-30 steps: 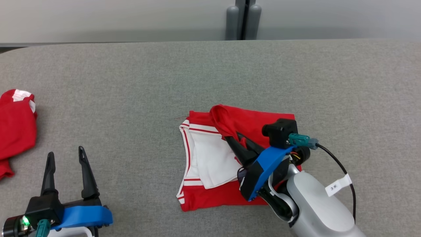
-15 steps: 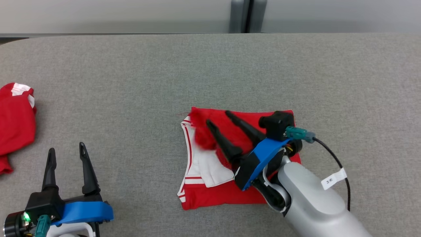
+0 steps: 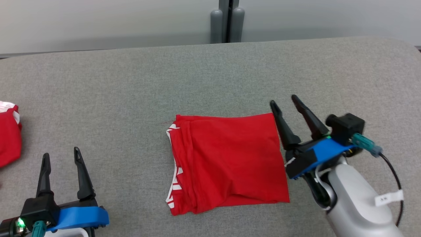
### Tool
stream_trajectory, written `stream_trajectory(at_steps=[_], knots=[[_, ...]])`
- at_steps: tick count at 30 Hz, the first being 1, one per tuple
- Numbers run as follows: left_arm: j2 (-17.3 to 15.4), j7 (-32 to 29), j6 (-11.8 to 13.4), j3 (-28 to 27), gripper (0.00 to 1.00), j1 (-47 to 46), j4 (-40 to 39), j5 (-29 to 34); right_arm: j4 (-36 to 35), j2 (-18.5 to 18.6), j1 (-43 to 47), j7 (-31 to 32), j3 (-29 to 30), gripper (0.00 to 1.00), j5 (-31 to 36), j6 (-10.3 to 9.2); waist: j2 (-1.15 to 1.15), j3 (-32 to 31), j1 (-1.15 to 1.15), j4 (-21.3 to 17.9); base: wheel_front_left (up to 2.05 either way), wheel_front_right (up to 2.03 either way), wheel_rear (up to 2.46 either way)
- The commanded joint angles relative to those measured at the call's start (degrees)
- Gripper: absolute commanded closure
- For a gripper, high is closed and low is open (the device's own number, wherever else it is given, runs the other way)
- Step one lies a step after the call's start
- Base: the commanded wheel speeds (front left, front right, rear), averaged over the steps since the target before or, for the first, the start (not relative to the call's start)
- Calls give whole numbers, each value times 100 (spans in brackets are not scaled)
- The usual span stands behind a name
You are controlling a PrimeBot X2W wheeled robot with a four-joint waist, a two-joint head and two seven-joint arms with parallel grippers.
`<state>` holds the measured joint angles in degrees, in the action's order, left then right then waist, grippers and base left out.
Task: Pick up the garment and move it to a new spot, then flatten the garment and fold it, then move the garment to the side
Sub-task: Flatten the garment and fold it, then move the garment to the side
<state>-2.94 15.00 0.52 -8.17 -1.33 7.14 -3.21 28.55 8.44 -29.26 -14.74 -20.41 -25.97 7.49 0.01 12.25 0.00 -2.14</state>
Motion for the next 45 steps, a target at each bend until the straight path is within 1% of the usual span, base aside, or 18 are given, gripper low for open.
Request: stream_trajectory(at_steps=[1, 4, 9, 12, 15, 21, 25, 28, 33, 37, 45], knots=[[8, 24, 11, 21, 0, 14, -27, 18, -75, 58, 124, -31, 80, 0, 65, 1, -1, -23, 0, -18, 0, 0, 0], [10, 24, -1, 13, 0, 62, -21, 27, -491, 112, 535, -46, 418, 0, 317, 1, -1, -63, 0, -44, 0, 0, 0], [9, 24, -44, 23, 0, 90, 30, 44, -1269, -15, 1307, -50, 990, 0, 680, 1, -1, -143, 0, -42, 0, 0, 0], [8, 24, -40, 49, 0, 107, 61, 67, -1643, -200, 1757, -50, 1317, 0, 819, 1, -1, -197, 0, -16, 0, 0, 0], [9, 24, -32, 73, 0, 130, 82, 77, -1830, -319, 2118, -51, 1546, 0, 932, 1, -1, -246, 0, 12, 0, 0, 0], [9, 24, -50, 113, 0, 234, 198, 102, -1936, -470, 2528, -52, 1752, 0, 1150, 1, -1, -379, 0, 44, 0, 0, 0], [8, 24, -78, 154, 0, 269, 274, 135, -1953, -516, 2648, -52, 1824, 0, 1280, 1, -1, -461, 0, 72, 0, 0, 0], [9, 24, -96, 181, 0, 330, 292, 156, -1977, -536, 2707, -52, 1866, 0, 1508, 1, -1, -515, 0, 85, 0, 0, 0], [-26, 24, -105, 223, 0, 353, 360, 197, -1957, -549, 2789, -52, 1921, 0, 1521, 1, -1, -628, 0, 99, 0, 0, 0], [-54, 24, -51, 230, 0, 401, 400, 227, -1919, -553, 2852, -52, 1931, 0, 1548, 1, -1, -709, 0, 85, 0, 0, 0], [-85, 24, -19, 263, 0, 455, 436, 260, -1727, -555, 2858, -53, 1948, 0, 1592, 1, -1, -817, 0, 78, 0, 0, 0]])
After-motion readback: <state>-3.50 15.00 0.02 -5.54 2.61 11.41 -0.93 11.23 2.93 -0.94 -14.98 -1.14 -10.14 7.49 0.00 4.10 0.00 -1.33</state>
